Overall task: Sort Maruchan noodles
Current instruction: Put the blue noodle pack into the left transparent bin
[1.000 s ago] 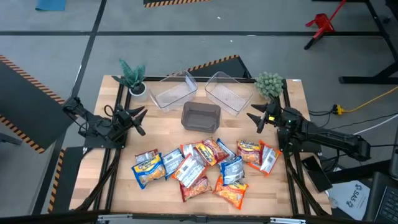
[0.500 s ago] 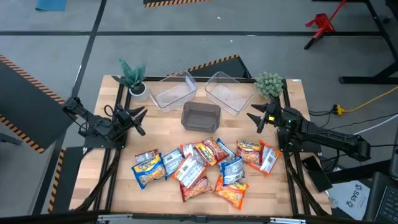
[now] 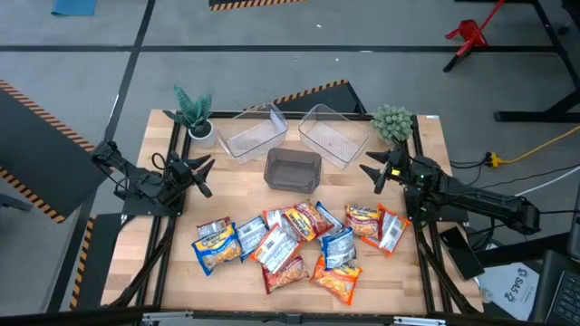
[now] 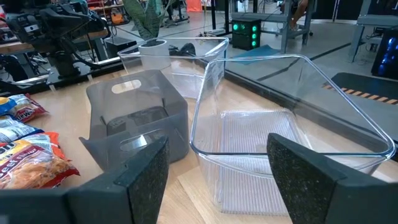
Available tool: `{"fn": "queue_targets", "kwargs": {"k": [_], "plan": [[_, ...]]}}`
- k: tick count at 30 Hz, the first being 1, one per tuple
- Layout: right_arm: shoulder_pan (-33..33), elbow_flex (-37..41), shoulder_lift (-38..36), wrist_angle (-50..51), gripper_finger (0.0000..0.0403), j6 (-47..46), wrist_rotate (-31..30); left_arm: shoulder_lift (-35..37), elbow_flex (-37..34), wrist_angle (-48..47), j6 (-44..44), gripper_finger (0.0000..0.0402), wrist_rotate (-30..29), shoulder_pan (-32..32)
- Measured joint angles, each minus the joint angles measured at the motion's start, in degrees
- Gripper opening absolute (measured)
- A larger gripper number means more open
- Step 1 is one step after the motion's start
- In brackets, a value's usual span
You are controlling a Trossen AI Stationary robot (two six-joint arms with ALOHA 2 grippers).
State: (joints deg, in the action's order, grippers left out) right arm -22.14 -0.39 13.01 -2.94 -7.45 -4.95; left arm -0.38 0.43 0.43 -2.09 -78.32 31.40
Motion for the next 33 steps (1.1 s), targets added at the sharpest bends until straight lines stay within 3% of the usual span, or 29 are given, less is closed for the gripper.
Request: {"fn": "queue_targets", "kwargs": {"k": [6, 10, 17, 26, 33], "plan": [[-0.01, -0.01, 0.01, -2.17, 0.0257, -11.24, 3.74, 0.02, 0.02, 0.09, 0.56, 0.0089, 0.13, 0.00], [0.00, 0.00, 0.01, -5.67, 0.0257, -20.63, 4.48, 0.02, 0.02, 7.06, 7.58, 0.0089, 5.65, 0.00], [0.00, -0.01, -0.01, -7.30, 0.0257, -26.61, -1.22, 0.02, 0.02, 21.28, 23.60, 0.0089, 20.16, 0.00], [-0.01, 0.00, 0.00, -7.17, 0.0257, -28.31, -5.69, 0.00, 0.02, 28.55, 26.13, 0.0089, 19.05, 0.00], [-0.01, 0.00, -0.01, -7.15, 0.0257, -28.31, -6.51, 0.01, 0.04, 37.20, 29.07, 0.0089, 24.50, 0.00]]}}
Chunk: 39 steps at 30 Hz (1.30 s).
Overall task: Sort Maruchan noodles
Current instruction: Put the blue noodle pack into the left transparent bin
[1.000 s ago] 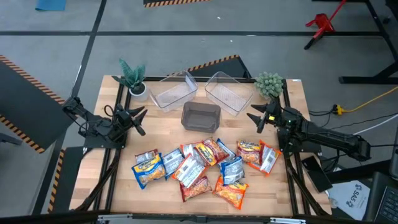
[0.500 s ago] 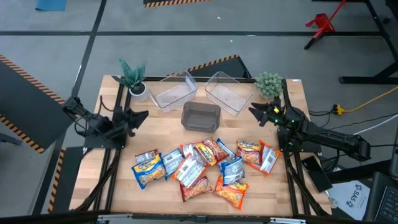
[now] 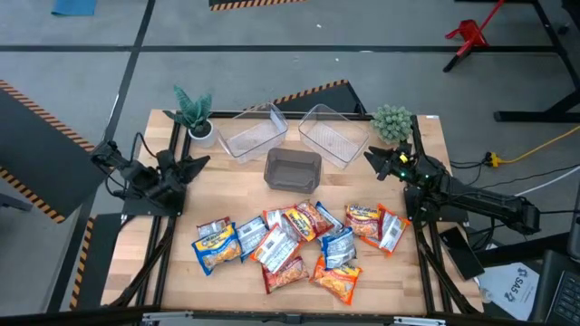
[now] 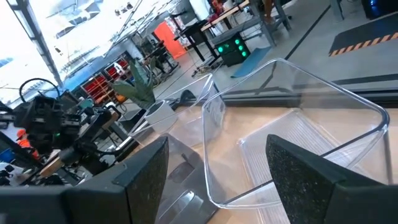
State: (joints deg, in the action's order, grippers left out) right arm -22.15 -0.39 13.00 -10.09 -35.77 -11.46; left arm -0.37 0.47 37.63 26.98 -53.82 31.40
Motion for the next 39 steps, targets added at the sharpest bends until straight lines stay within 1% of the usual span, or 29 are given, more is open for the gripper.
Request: {"fn": "queue_targets", "kwargs": {"k": [3, 5, 7, 10, 14, 16, 18, 20, 21, 24, 27, 29, 32, 35, 39], "plan": [[0.00, 0.00, 0.01, -0.01, 0.0257, 0.00, 0.01, -0.01, 2.08, 0.47, 2.28, 0.0089, 1.53, 0.00], [0.01, -0.01, 0.02, -0.01, 0.0257, 0.00, 0.02, -0.20, 4.66, 0.49, 0.56, 0.0090, 4.05, 0.00], [0.02, 0.01, 0.00, -0.01, 0.0257, 0.00, 0.02, -1.81, 8.15, 0.50, -2.99, 0.0095, 6.71, 0.00], [0.01, 0.00, 0.01, -0.01, 0.0257, -1.55, -0.02, -7.51, 14.81, -0.15, -9.61, 0.0106, 9.99, 0.00], [0.00, -0.01, 0.02, 0.07, 0.0257, -4.63, 0.02, -17.08, 24.73, -3.97, -19.50, 0.0131, 13.23, 0.00], [0.00, 0.00, 0.02, 0.23, 0.0257, -5.65, 0.04, -21.54, 29.87, -8.47, -22.20, 0.0148, 14.55, 0.00], [0.00, 0.01, 0.00, 0.59, 0.0257, -5.90, 0.41, -25.65, 34.82, -15.77, -22.66, 0.0167, 14.70, 0.00], [0.00, -0.01, 0.01, 0.95, 0.0257, -5.98, 1.00, -29.06, 39.68, -25.57, -19.73, 0.0185, 14.74, 0.00], [0.01, 0.00, 0.01, 1.04, 0.0257, -5.99, 1.50, -30.42, 42.25, -32.05, -17.20, 0.0193, 14.75, 0.00], [0.00, -0.01, 0.02, 1.27, 0.0257, -6.01, 2.79, -33.82, 49.10, -51.87, -6.23, 0.0216, 15.15, 0.00], [0.02, -0.01, 0.00, 1.38, 0.0257, -5.99, 4.07, -36.99, 54.27, -70.88, 7.09, 0.0229, 18.78, 0.00], [0.01, -0.01, 0.00, 1.56, 0.0257, -5.97, 4.97, -39.08, 55.88, -79.25, 14.33, 0.0233, 22.12, 0.00], [0.02, -0.01, 0.01, 2.81, 0.0257, -5.95, 6.03, -41.90, 55.37, -83.61, 19.78, 0.0235, 28.66, 0.00], [0.00, 0.01, 0.02, 4.36, 0.0257, -5.95, 7.65, -44.87, 53.22, -84.09, 21.06, 0.0234, 34.64, 0.00], [0.02, -0.01, 0.00, 5.72, 0.0257, -5.90, 10.18, -48.19, 49.14, -84.06, 21.73, 0.0236, 36.36, -0.30]]}}
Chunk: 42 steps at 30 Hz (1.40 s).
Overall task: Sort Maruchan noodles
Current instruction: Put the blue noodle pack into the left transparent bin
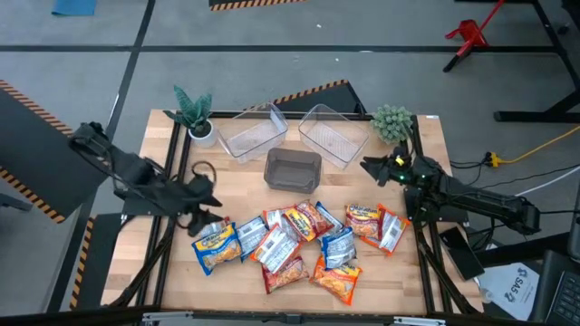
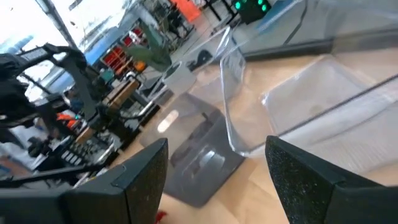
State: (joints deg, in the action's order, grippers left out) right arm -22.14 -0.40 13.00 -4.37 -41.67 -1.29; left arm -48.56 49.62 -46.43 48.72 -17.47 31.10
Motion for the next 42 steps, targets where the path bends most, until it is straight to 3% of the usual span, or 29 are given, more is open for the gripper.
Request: {"fn": "queue_targets", "kwargs": {"k": [4, 12, 19, 24, 32, 36, 42], "plan": [[-0.02, 0.00, -0.01, 0.84, 0.0257, 0.11, 1.62, -1.04, -6.20, 3.40, 2.51, 0.0236, 3.49, -1.97], [0.01, -0.01, 0.02, 2.03, 0.0257, 0.20, 1.97, -0.69, -20.19, 22.09, 2.95, 0.0235, 17.16, -6.88], [-0.01, 0.02, 0.02, 1.89, 0.0257, 0.16, 2.52, -1.38, -28.80, 29.84, 2.21, 0.0235, 19.74, -8.94], [-0.02, 0.01, 0.02, 1.93, 0.0257, 0.15, 2.85, -1.40, -31.86, 36.63, 2.22, 0.0235, 25.53, -9.41], [-0.02, -0.01, 0.00, 1.98, 0.0257, 0.17, 2.28, -1.79, -34.02, 37.32, 1.72, 0.0235, 27.50, -9.41], [-0.01, 0.00, 0.00, 1.96, 0.0257, 0.19, 0.40, -1.79, -36.81, 43.07, 2.15, 0.0235, 31.11, -9.39], [-0.02, 0.02, 0.00, 1.98, 0.0257, 0.18, 0.27, -1.83, -38.41, 46.62, 2.89, 0.0230, 30.53, -9.45]]}}
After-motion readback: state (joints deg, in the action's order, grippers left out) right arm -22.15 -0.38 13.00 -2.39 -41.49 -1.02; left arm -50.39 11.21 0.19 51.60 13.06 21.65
